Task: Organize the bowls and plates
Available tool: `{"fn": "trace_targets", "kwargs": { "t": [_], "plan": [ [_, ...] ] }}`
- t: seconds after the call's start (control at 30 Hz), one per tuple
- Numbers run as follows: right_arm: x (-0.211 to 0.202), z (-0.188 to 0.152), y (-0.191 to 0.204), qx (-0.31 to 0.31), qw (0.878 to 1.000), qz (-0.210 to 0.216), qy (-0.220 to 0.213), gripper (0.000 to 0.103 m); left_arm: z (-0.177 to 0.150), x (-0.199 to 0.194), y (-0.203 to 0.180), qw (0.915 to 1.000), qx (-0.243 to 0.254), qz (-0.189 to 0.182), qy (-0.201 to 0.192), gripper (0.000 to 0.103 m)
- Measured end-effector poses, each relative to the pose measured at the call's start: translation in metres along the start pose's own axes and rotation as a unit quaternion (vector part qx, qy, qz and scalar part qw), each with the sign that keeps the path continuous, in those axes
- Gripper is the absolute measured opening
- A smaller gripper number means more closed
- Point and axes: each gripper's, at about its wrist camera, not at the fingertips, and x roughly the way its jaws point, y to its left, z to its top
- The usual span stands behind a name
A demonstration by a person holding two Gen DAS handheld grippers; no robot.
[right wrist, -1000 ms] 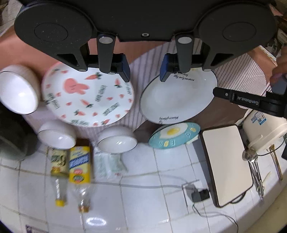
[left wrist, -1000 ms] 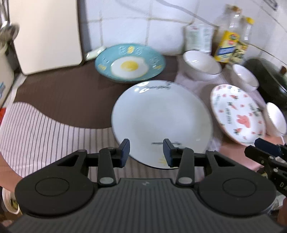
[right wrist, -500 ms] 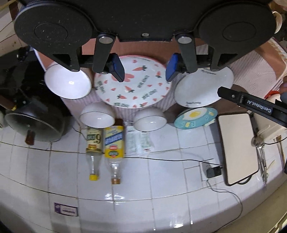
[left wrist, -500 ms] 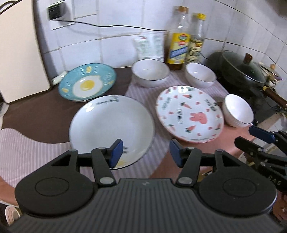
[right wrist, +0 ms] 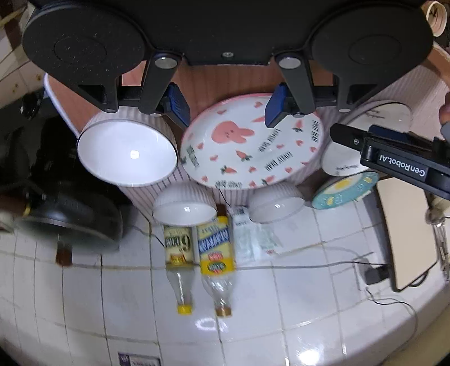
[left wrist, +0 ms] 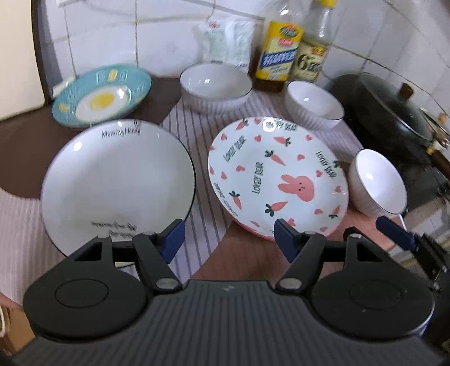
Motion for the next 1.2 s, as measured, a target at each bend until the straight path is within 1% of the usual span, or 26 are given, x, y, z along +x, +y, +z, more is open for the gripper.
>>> {"fn": "trace_targets", "kwargs": {
  "t": [0.1,0.27,0.3,0.53,0.67,0.77,0.8,0.87,0.9,0.93,0.97,1.0,1.03,1.07,1.1,1.2],
  "plan": [
    [0.015,-0.008,-0.006,0.018,1.000,-0.003,0.002,0.064,-0.004,0.016,-0.002,0.9998,-0.019,0.009,0.006,0.069],
    [0.033,-0.016,-0.014,0.038,0.999,-0.006,0.004,0.064,-0.009,0.035,-0.006,0.9992,-0.031,0.019,0.014,0.070],
    [0.035,-0.016,-0.015,0.043,0.999,-0.003,0.005,0.064,-0.009,0.039,-0.007,0.9990,-0.035,0.021,0.017,0.071],
    [0.047,-0.014,-0.017,0.051,0.999,0.006,0.003,0.064,-0.008,0.053,-0.015,0.9979,-0.054,0.022,0.028,0.072],
    [0.053,-0.013,-0.020,0.063,0.998,0.008,0.005,0.064,-0.006,0.060,-0.014,0.9963,-0.078,0.016,0.033,0.072],
    [0.057,-0.012,-0.021,0.081,0.997,0.012,0.007,0.062,-0.005,0.062,-0.012,0.9957,-0.086,0.018,0.028,0.070],
    [0.058,-0.012,-0.022,0.087,0.996,0.014,0.007,0.061,-0.004,0.063,-0.012,0.9957,-0.087,0.019,0.028,0.068],
    [0.060,-0.011,-0.022,0.097,0.995,0.015,0.008,0.055,-0.002,0.065,-0.014,0.9959,-0.083,0.024,0.027,0.064],
    [0.062,-0.011,-0.023,0.103,0.995,0.015,0.009,0.053,-0.002,0.065,-0.014,0.9959,-0.082,0.029,0.025,0.057],
    [0.063,-0.010,-0.023,0.107,0.994,0.015,0.010,0.049,-0.002,0.065,-0.015,0.9958,-0.082,0.033,0.023,0.051],
    [0.065,-0.010,-0.024,0.112,0.994,0.012,0.012,0.046,-0.002,0.065,-0.014,0.9959,-0.081,0.035,0.021,0.049],
    [0.066,-0.010,-0.024,0.118,0.993,0.008,0.013,0.043,-0.002,0.065,-0.014,0.9958,-0.084,0.030,0.018,0.040],
    [0.067,-0.010,-0.025,0.122,0.992,0.003,0.015,0.036,-0.002,0.064,-0.012,0.9956,-0.090,0.021,0.017,0.031],
    [0.069,-0.010,-0.026,0.125,0.992,-0.003,0.020,0.027,-0.002,0.064,-0.011,0.9948,-0.100,0.011,0.017,0.028],
    [0.070,-0.011,-0.027,0.130,0.991,-0.004,0.023,0.027,-0.002,0.065,-0.011,0.9943,-0.105,0.008,0.017,0.026],
    [0.074,-0.010,-0.028,0.146,0.989,-0.002,0.028,0.026,-0.003,0.066,-0.012,0.9934,-0.114,0.010,0.011,0.026]
  ]
}}
